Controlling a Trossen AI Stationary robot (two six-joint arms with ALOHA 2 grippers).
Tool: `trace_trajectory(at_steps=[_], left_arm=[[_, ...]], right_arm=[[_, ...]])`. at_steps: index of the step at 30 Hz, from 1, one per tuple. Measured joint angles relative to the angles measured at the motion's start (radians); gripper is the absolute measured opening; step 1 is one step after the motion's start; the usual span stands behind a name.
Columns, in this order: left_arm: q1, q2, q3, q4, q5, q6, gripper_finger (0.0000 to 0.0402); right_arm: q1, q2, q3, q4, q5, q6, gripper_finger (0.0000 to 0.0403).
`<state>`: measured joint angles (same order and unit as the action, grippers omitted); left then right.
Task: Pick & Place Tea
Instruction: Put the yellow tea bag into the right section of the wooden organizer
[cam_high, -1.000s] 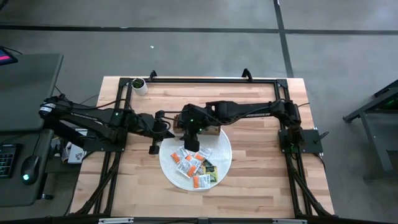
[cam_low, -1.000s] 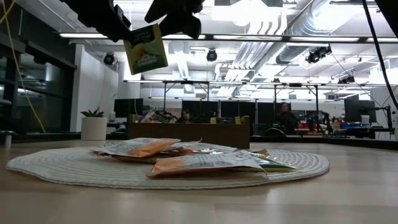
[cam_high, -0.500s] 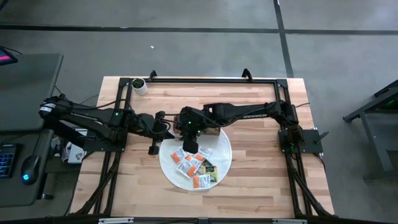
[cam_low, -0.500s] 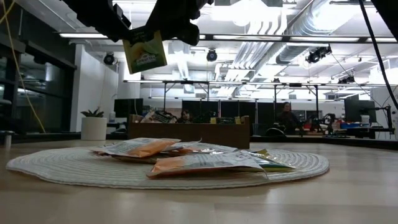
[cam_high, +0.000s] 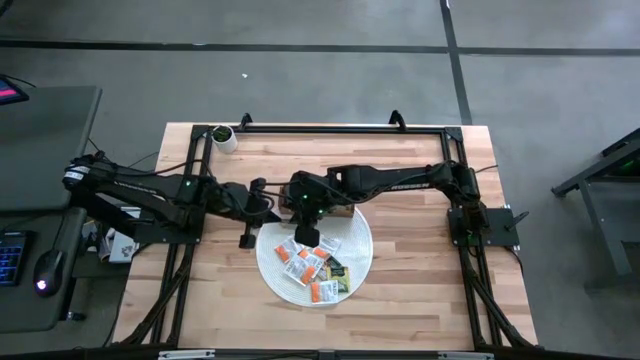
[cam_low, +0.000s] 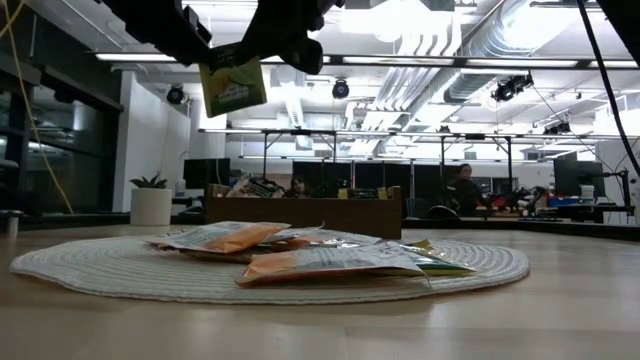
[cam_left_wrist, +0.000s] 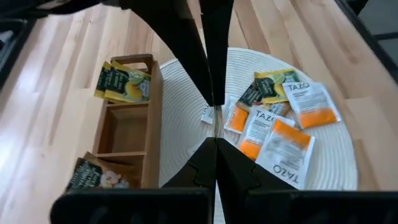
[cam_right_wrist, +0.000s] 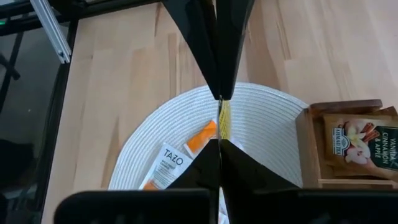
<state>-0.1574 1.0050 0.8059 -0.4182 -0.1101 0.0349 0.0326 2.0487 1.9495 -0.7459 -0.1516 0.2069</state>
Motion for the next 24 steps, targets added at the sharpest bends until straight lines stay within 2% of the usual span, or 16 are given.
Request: trace_trajectory(at_steps=[2, 5, 10, 15, 18, 24], left_arm=[[0.000, 0.000, 0.000, -0.001, -0.005, 0.023, 0.0007], [0.000, 0.000, 0.000, -0.003, -0.005, 0.029, 0.0040], [0.000, 0.000, 0.000, -0.004, -0.010, 0.016, 0.0136], [0.000, -0.001, 0.000, -0.057, -0.036, -0.038, 0.0219], [0.000, -0.002, 0.000, -0.118, -0.053, -0.067, 0.0237], [0.000, -0.026, -0.001, -0.171, -0.070, -0.084, 0.0241]], right_arm=[[0.000, 0.000, 0.000, -0.003, 0.001, 0.002, 0.0001], [0.000, 0.000, 0.000, -0.014, 0.020, 0.013, 0.0001], [0.001, 0.000, 0.000, -0.026, 0.055, 0.020, 0.0001], [0.001, -0.013, 0.000, -0.162, 0.145, 0.024, 0.0000], [0.000, -0.015, 0.000, -0.238, 0.191, 0.021, 0.0000], [-0.002, -0.015, 0.000, -0.321, 0.236, 0.012, 0.0000]])
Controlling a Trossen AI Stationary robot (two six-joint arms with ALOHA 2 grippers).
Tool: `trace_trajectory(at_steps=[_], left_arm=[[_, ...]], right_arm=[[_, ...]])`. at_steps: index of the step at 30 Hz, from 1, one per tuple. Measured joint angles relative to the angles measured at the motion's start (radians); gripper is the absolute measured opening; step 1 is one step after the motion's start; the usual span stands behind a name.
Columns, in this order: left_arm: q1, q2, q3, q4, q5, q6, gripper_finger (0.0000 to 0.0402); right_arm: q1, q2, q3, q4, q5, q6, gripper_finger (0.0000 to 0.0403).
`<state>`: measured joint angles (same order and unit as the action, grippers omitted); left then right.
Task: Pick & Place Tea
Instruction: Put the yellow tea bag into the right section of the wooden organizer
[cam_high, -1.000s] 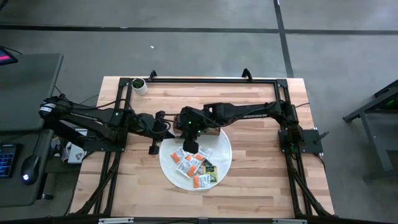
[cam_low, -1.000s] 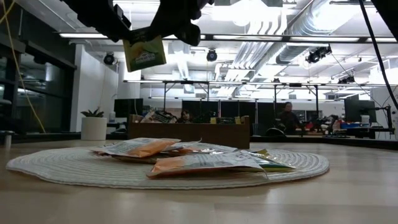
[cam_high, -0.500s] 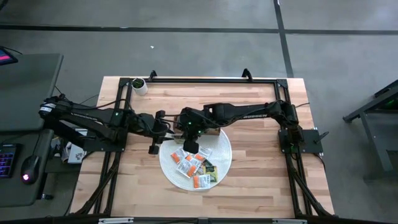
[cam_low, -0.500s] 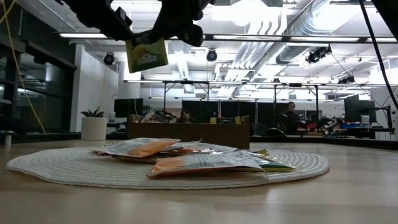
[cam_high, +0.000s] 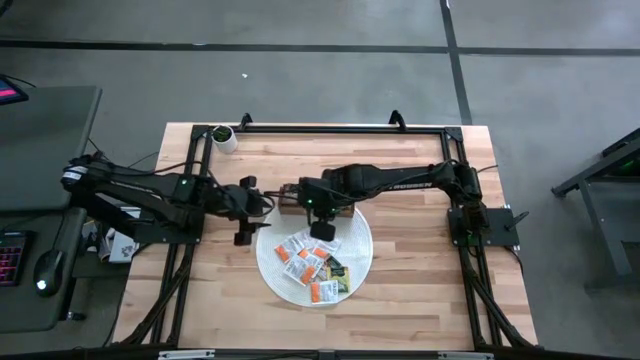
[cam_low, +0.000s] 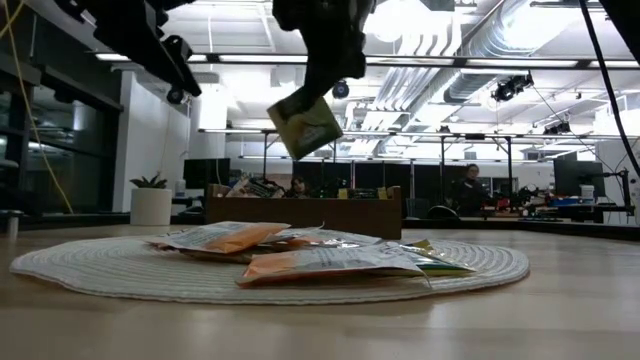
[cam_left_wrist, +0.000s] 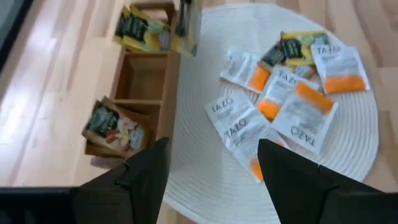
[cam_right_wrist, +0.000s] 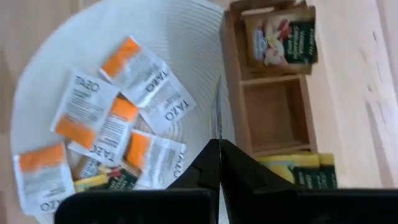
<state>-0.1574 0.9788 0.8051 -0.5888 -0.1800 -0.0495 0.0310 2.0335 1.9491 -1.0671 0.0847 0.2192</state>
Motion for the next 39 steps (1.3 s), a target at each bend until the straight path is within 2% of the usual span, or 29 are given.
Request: trace_trajectory(at_steps=[12, 15, 17, 21, 26, 32, 39], left_arm=[[0.000, -0.135, -0.001, -0.135, -0.092, -0.012, 0.0241], [0.000, -0.175, 0.000, -0.160, -0.111, -0.027, 0.0241], [0.000, -0.200, -0.001, -0.185, -0.119, -0.034, 0.0241], [0.000, -0.227, 0.000, -0.177, -0.126, -0.034, 0.0241], [0.000, -0.226, 0.000, -0.169, -0.150, -0.030, 0.0241], [0.000, -0.202, 0.000, -0.132, -0.153, -0.016, 0.0241], [0.000, -0.171, 0.000, -0.109, -0.147, -0.022, 0.0241]], right_arm=[[-0.030, -0.057, -0.005, -0.126, 0.069, -0.014, 0.0000], [-0.036, -0.115, -0.093, -0.092, 0.067, -0.010, 0.0000], [-0.039, -0.186, -0.215, -0.025, 0.058, 0.018, 0.0000], [-0.052, -0.360, -0.489, 0.224, 0.055, 0.070, 0.0000], [-0.090, -0.502, -0.714, 0.491, 0.053, 0.065, 0.0000], [-0.146, -0.530, -0.898, 0.776, -0.032, -0.002, 0.0000], [-0.171, -0.530, -1.035, 0.932, -0.062, -0.001, 0.0000]])
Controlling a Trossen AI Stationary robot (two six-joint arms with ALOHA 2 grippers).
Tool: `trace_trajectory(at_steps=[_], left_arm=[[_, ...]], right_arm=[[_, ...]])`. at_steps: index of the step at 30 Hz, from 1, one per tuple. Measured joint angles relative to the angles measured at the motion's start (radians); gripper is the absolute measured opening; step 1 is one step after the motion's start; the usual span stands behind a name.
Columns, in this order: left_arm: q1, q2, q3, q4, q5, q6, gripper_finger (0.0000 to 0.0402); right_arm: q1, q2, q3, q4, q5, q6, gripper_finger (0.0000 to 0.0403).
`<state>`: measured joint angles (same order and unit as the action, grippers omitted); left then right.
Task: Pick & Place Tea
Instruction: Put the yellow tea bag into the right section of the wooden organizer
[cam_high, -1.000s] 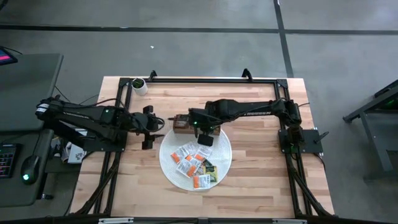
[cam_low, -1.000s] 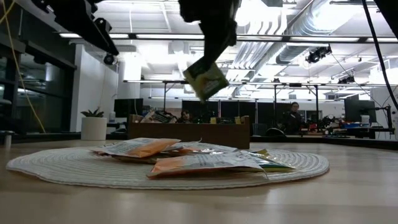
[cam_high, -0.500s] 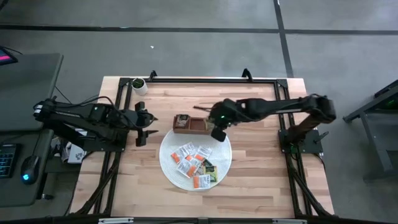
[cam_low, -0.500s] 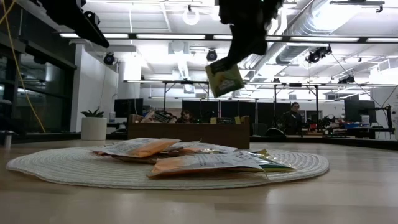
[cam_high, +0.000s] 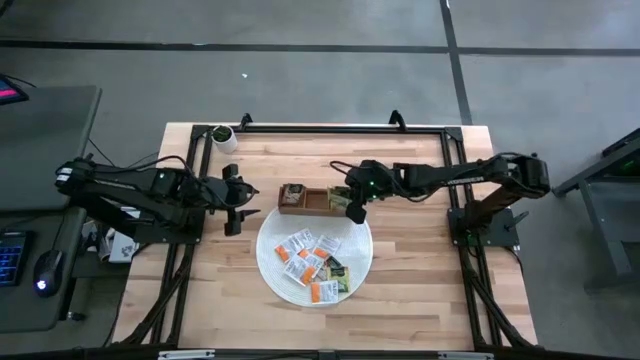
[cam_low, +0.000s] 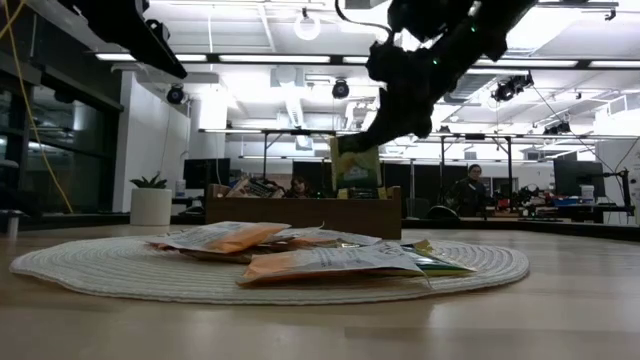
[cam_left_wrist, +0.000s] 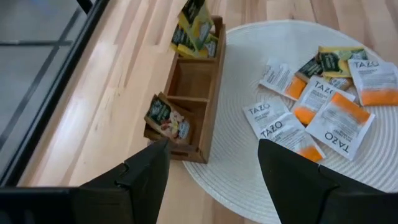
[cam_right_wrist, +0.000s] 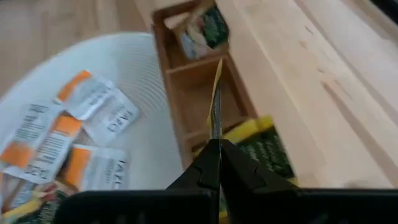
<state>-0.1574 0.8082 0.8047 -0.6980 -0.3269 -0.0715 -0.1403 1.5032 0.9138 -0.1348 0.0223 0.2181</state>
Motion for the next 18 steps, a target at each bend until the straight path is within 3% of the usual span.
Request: trace_trajectory(at_steps=[9, 18], left_arm=[[0.000, 0.027, 0.000, 0.014, 0.004, -0.038, 0.0241], [0.000, 0.061, 0.000, 0.083, 0.024, -0.043, 0.0241]], right_arm=[[-0.033, -0.002, -0.115, 0.107, -0.041, -0.010, 0.0000], [-0.063, 0.002, -0.133, 0.141, -0.091, -0.030, 0.0000]])
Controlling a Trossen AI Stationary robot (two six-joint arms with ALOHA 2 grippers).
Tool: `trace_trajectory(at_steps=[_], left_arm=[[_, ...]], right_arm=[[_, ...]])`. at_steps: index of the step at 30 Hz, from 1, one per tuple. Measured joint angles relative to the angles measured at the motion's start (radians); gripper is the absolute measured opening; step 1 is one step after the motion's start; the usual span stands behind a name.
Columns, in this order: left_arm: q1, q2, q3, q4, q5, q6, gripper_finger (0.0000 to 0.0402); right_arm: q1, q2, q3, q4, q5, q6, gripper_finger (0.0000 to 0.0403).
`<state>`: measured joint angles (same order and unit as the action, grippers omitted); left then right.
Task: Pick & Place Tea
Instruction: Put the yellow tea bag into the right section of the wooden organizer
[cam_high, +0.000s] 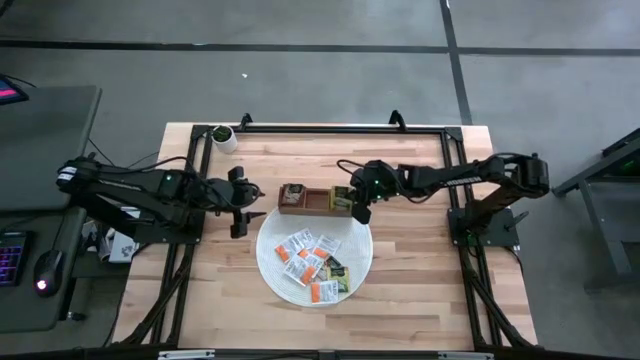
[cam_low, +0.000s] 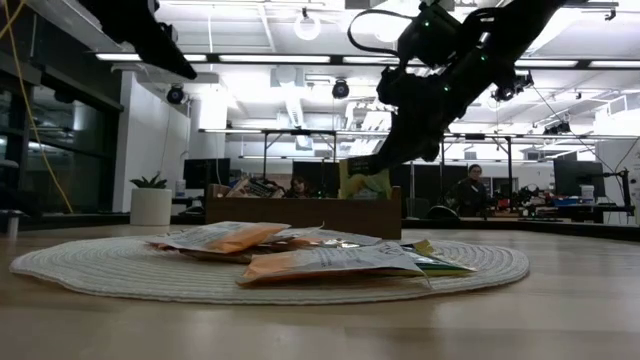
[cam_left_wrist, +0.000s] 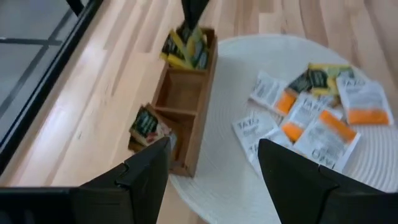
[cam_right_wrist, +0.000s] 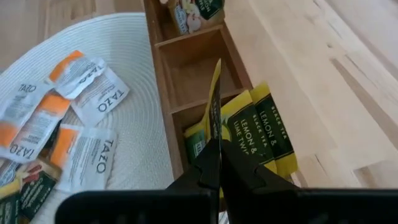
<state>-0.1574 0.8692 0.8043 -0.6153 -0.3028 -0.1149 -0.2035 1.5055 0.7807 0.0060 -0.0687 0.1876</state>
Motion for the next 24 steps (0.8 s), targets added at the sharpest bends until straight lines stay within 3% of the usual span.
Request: trace_trajectory(at_steps=[11, 24], left_arm=[[0.000, 0.047, 0.002, 0.056, 0.020, -0.021, 0.0241], [0.000, 0.052, 0.000, 0.123, 0.046, -0.041, 0.0241]], right_arm=[[0.000, 0.001, 0.000, -0.001, -0.016, -0.039, 0.0022], [0.000, -0.006, 0.044, -0.034, 0.007, -0.021, 0.0150]])
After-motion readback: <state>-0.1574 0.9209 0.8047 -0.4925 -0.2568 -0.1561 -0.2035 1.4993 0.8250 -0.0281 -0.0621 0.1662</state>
